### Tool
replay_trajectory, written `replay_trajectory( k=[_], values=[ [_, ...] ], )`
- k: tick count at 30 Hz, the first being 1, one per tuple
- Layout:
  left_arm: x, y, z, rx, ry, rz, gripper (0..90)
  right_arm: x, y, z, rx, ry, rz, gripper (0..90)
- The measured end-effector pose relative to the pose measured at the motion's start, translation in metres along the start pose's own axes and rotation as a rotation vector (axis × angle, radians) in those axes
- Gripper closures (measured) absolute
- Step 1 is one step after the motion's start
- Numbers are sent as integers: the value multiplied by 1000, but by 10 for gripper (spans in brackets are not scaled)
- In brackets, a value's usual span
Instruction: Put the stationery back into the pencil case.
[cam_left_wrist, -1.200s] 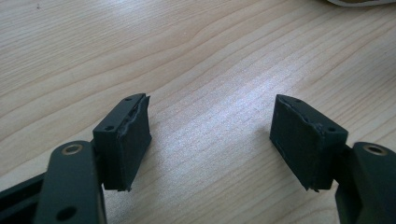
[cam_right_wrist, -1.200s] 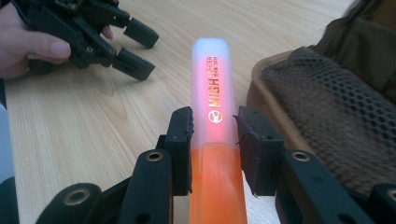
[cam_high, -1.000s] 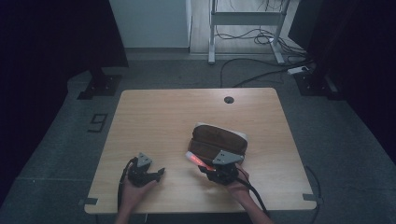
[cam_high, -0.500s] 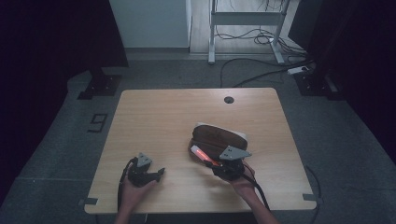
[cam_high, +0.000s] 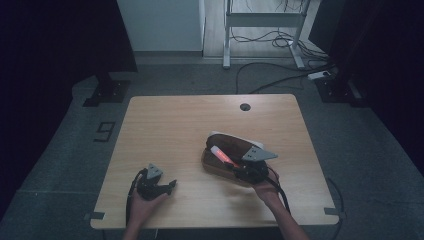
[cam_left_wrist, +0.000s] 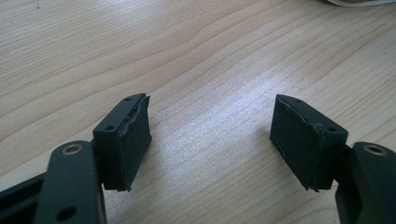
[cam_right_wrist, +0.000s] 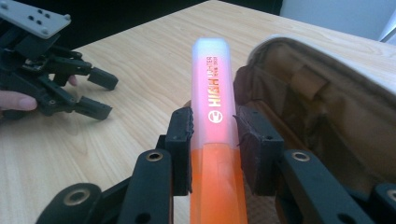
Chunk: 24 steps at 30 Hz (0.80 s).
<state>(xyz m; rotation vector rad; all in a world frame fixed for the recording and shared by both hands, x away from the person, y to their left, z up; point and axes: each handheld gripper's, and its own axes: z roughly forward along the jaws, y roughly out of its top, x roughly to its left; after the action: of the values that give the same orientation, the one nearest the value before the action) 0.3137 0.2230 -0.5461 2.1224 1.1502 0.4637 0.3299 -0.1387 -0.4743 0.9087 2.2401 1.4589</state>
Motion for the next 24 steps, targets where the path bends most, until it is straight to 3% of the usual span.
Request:
replay_trajectory(
  k=[24],
  values=[
    [0, 0, 0, 0, 0, -1, 283, -24, 20, -8, -9, -47, -9, 653]
  ],
)
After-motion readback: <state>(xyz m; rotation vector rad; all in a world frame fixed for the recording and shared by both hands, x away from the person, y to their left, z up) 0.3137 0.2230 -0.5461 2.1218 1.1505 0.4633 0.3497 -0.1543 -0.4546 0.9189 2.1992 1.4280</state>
